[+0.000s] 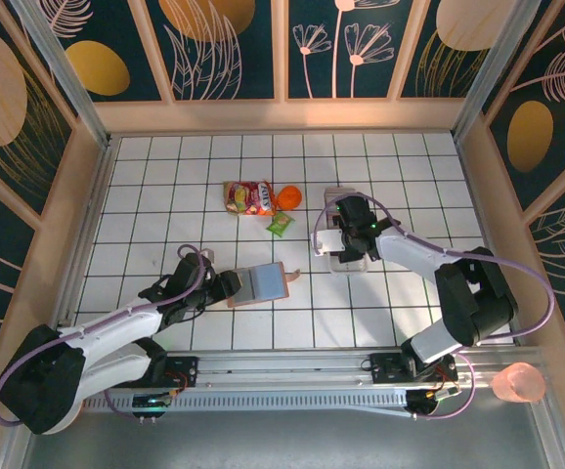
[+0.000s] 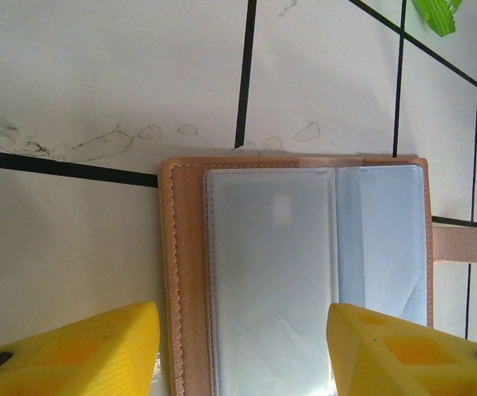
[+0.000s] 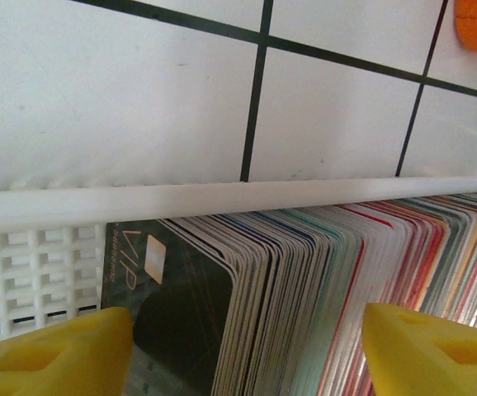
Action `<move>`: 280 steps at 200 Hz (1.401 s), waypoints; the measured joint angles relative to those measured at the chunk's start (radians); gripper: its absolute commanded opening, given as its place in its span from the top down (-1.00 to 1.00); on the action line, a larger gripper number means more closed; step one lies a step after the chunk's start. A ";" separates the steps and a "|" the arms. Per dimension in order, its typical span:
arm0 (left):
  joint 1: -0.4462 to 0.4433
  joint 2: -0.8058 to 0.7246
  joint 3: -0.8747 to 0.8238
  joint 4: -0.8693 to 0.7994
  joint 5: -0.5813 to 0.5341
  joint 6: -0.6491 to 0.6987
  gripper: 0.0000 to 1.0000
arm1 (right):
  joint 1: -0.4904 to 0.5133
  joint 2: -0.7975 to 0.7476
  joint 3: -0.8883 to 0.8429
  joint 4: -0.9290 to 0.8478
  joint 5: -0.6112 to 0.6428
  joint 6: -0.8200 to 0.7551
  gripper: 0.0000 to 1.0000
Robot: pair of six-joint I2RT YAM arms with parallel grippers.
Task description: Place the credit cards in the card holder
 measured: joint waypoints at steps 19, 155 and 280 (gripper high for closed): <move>0.000 -0.001 0.000 0.000 0.000 0.000 -0.08 | 0.003 -0.008 0.000 -0.002 0.000 0.000 -0.33; 0.000 -0.042 -0.008 -0.001 0.000 -0.002 0.03 | 0.014 -0.034 -0.002 -0.047 -0.001 -0.002 0.34; 0.000 -0.049 -0.010 -0.001 0.000 -0.002 0.08 | 0.016 -0.076 -0.007 -0.053 -0.003 -0.001 0.53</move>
